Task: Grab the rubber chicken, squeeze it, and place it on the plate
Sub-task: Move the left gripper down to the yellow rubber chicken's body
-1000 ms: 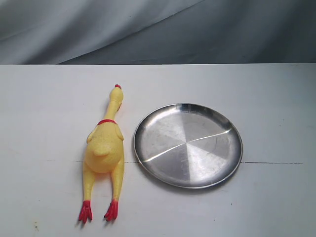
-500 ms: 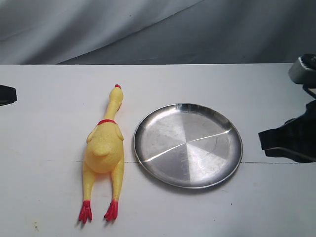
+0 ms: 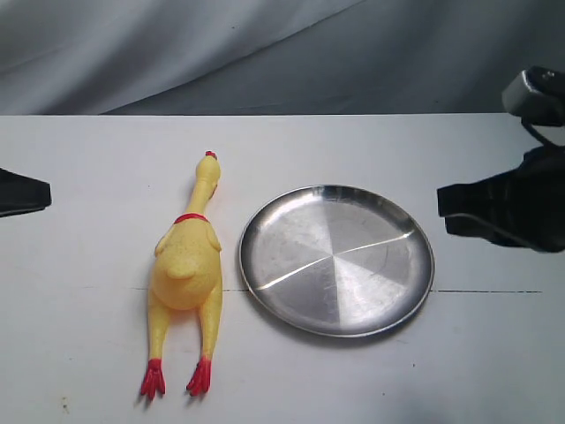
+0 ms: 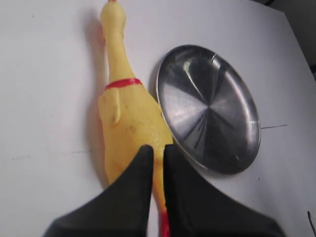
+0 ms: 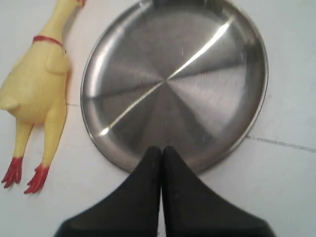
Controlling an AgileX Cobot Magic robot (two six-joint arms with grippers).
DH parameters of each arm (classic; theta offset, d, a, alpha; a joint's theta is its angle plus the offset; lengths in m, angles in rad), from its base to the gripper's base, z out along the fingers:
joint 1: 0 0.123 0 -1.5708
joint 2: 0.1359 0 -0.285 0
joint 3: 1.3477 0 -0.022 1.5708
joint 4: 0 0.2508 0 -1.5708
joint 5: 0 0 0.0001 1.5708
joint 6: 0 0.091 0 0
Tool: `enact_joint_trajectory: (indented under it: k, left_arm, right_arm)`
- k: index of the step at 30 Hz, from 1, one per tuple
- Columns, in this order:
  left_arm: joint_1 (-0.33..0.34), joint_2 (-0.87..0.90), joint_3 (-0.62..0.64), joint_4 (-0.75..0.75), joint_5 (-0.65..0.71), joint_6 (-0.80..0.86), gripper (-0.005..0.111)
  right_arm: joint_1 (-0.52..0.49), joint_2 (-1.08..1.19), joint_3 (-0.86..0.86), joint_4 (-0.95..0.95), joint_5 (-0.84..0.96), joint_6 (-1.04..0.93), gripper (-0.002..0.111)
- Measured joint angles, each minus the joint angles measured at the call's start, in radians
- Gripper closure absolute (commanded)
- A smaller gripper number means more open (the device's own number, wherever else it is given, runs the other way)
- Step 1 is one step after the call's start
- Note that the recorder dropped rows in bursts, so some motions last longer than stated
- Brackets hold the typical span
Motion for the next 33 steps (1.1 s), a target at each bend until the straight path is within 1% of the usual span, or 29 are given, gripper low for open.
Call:
enact_joint_trajectory:
  k: [1,3,5,9,11,12,14,16,18,19,20,33]
  left_arm:
    - [-0.008,0.005,0.0,0.022,0.002,-0.014,0.09]
    - [-0.048,0.015,0.0,0.066,-0.018,-0.045,0.09]
    - [-0.115,0.017,0.0,0.113,-0.062,-0.098,0.09]
    - [-0.277,0.021,-0.004,0.248,-0.173,-0.265,0.089]
    - [-0.358,0.032,-0.004,0.337,-0.212,-0.371,0.082]
    - [-0.387,0.04,-0.004,0.372,-0.219,-0.414,0.076]
    - [-0.447,0.065,-0.004,0.451,-0.226,-0.516,0.063]
    - [-0.487,0.094,-0.004,0.51,-0.226,-0.583,0.046]
    - [-0.507,0.13,-0.004,0.538,-0.234,-0.622,0.033]
    - [-0.512,0.149,-0.004,0.545,-0.239,-0.633,0.03]
    - [-0.514,0.167,-0.004,0.548,-0.247,-0.641,0.028]
    - [-0.525,0.371,-0.004,0.548,-0.273,-0.642,0.03]
  right_arm:
    - [0.0,0.0,-0.01,0.0,-0.006,-0.017,0.108]
    - [0.0,0.0,-0.038,0.0,-0.019,-0.052,0.108]
    - [0.0,0.0,-0.066,0.0,-0.024,-0.072,0.108]
    - [0.0,0.0,-0.108,0.0,-0.02,-0.085,0.108]
    - [0.0,0.0,-0.117,0.0,-0.009,-0.087,0.108]
    - [0.0,0.0,-0.12,0.0,-0.002,-0.087,0.108]
    - [0.0,0.0,-0.119,0.0,0.014,-0.087,0.108]
    - [0.0,0.0,-0.119,0.0,0.021,-0.087,0.108]
    - [0.0,0.0,-0.119,0.0,0.022,-0.087,0.108]
    - [0.0,0.0,-0.119,0.0,0.025,-0.087,0.108]
    - [0.0,0.0,-0.119,0.0,0.025,-0.087,0.108]
    - [0.0,0.0,-0.119,0.0,0.035,-0.087,0.108]
